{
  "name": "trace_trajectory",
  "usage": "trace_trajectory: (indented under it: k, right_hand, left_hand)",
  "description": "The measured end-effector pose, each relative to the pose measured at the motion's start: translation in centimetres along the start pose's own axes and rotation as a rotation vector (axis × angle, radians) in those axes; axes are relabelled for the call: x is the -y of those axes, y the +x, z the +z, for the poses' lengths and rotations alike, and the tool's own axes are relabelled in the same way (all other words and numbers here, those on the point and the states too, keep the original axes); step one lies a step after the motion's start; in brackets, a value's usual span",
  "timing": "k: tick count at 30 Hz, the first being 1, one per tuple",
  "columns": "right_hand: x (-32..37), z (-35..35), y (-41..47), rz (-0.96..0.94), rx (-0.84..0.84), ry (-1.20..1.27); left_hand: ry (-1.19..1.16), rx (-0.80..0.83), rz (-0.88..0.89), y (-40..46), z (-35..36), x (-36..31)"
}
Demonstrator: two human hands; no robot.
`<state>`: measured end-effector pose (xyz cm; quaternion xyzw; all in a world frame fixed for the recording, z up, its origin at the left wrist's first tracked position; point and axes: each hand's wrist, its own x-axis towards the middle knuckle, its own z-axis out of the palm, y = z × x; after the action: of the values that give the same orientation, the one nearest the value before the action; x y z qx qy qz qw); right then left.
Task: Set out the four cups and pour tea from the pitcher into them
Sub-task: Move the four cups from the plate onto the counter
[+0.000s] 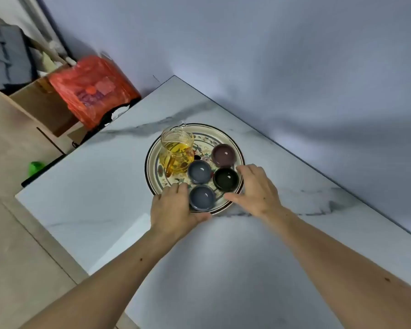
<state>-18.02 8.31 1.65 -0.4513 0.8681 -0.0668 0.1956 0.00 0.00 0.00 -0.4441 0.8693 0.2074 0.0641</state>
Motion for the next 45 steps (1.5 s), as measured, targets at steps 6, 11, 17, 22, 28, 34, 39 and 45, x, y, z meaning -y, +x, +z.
trace_trajectory:
  k: [6,11,17,22,28,34,39,45]
  right_hand:
    - [-0.1,1.1,1.5,0.017,-0.044,0.006]
    - [-0.2,1.5,1.8,0.006,-0.08,0.003]
    - [-0.5,0.8,1.2,-0.017,-0.119,-0.021]
    - [-1.7,-1.2,-1.0,0.037,-0.191,0.038]
    - [-4.8,-3.8,-6.2,0.135,-0.264,0.098]
    - [-10.0,-5.0,-13.0,0.288,-0.361,0.13]
    - [-16.0,-5.2,-19.5,0.417,-0.389,0.164]
    - [-24.5,-5.0,-26.9,0.497,-0.385,0.174]
  left_hand:
    - [-0.041,-0.095,-0.025,0.8,1.2,-0.8]
    - [-0.031,-0.132,-0.014,0.9,1.3,-0.7]
    - [-0.023,-0.17,0.026,0.6,0.1,-0.4]
    - [-0.034,-0.17,0.142,-0.1,-1.6,-1.2]
    - [0.04,-0.141,0.357,-1.1,-2.9,-4.7]
    - [0.066,-0.119,0.538,-3.3,-1.8,-10.2]
    - [0.062,-0.039,0.626,-6.1,1.3,-16.2]
    - [0.051,0.014,0.684,-10.3,6.3,-24.1]
